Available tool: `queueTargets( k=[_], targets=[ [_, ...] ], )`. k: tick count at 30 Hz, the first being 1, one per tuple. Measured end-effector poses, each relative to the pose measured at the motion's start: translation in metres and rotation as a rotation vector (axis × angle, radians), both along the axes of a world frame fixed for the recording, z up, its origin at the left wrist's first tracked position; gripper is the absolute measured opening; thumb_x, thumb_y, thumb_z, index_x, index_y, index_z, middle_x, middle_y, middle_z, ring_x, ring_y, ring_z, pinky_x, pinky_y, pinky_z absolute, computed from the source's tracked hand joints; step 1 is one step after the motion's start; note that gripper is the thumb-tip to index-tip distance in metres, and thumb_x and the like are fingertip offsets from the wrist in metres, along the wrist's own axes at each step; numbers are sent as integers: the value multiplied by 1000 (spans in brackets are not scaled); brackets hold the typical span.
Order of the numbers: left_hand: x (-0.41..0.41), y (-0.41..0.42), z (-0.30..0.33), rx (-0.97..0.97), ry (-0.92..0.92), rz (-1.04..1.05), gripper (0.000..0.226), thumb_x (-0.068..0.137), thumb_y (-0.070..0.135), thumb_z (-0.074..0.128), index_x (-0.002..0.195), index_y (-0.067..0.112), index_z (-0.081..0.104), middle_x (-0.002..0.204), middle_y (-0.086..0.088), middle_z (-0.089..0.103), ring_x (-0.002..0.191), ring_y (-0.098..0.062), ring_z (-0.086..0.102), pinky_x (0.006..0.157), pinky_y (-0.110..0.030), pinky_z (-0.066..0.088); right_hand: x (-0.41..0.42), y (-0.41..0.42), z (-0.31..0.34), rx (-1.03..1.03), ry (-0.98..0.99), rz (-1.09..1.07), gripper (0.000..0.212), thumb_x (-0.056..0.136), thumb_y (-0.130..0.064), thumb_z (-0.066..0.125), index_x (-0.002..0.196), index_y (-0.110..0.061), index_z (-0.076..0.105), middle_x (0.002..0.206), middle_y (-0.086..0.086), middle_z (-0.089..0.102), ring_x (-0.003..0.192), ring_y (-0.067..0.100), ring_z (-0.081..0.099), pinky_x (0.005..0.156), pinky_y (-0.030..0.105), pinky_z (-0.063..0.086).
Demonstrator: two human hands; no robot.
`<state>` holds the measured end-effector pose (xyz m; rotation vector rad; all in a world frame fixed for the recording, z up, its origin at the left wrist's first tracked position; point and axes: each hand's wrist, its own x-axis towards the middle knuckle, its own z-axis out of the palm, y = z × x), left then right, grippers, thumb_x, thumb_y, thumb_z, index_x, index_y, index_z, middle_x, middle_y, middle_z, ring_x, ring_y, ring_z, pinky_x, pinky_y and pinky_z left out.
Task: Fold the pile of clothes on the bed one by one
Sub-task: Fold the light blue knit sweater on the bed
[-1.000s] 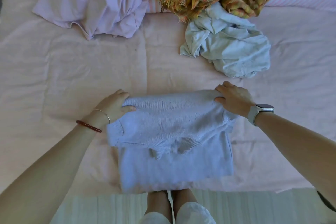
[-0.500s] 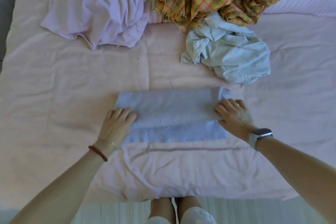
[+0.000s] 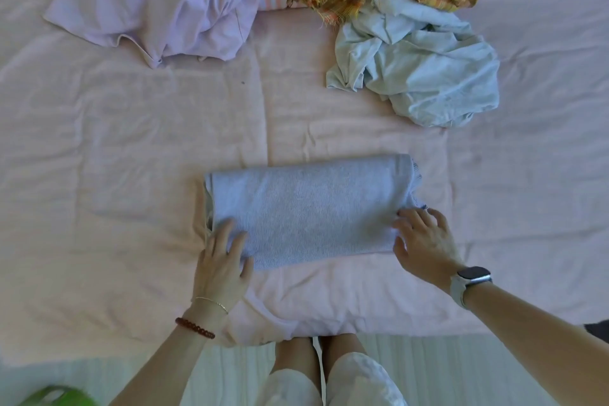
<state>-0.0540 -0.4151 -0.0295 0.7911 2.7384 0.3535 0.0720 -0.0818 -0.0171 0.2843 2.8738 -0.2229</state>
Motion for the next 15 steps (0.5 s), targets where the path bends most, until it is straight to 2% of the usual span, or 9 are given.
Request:
queueTargets(
  k=[2, 3, 5, 7, 9, 11, 13, 15],
  targets=[
    [-6, 5, -2, 92, -48, 267, 45, 79, 17, 64, 120, 7, 52, 137, -21, 38, 121, -38, 40, 97, -43, 39, -11, -6, 1, -28, 24, -132, 40, 76, -30, 38, 98, -9, 64, 106, 11, 62, 97, 33, 61, 89, 44, 42],
    [-10, 9, -4, 150, -129, 427, 55, 77, 13, 69, 127, 5, 47, 137, -21, 39, 120, -39, 41, 99, -43, 36, -16, -9, 0, -54, 18, -245, 42, 79, -32, 40, 109, -9, 60, 116, 12, 59, 106, 34, 57, 91, 46, 43],
    [-20, 18, -2, 307, -314, 672, 69, 78, 15, 70, 138, 11, 34, 132, -14, 47, 114, -34, 48, 97, -41, 40, -25, -13, -2, -225, -63, -613, 50, 87, -33, 46, 134, -15, 42, 138, 12, 42, 125, 34, 40, 100, 47, 35],
    [-29, 25, -3, 321, -396, 846, 60, 83, 26, 63, 136, 15, 36, 125, -11, 53, 111, -35, 49, 95, -40, 41, -31, -17, -9, -406, -178, -918, 63, 88, -43, 45, 144, -20, 25, 147, 9, 29, 132, 33, 29, 104, 46, 29],
    [-38, 32, -1, 164, -356, 903, 35, 90, 24, 55, 120, 7, 50, 103, -15, 59, 112, -36, 43, 94, -40, 34, -30, -22, -13, -376, -227, -948, 64, 89, -45, 44, 144, -20, 24, 146, 9, 31, 131, 33, 28, 102, 45, 30],
    [-47, 38, 0, 134, -234, 864, 21, 93, 19, 50, 103, 2, 54, 84, -15, 55, 107, -34, 42, 92, -40, 30, -28, -24, -14, -325, -195, -937, 58, 91, -37, 48, 142, -18, 29, 142, 11, 38, 127, 33, 31, 100, 43, 30],
    [-55, 43, 5, 235, -145, 834, 25, 94, 16, 47, 109, -3, 53, 90, -15, 60, 97, -35, 46, 88, -42, 35, -24, -24, -11, -312, -159, -928, 53, 93, -31, 48, 141, -13, 33, 137, 14, 43, 123, 34, 33, 97, 41, 32],
    [-58, 43, 9, 313, -67, 811, 30, 96, 16, 45, 112, -8, 50, 96, -28, 60, 87, -42, 51, 77, -44, 41, -18, -26, -10, -324, -159, -884, 51, 94, -27, 46, 141, -11, 35, 136, 16, 45, 121, 35, 34, 98, 40, 31]
  ],
)
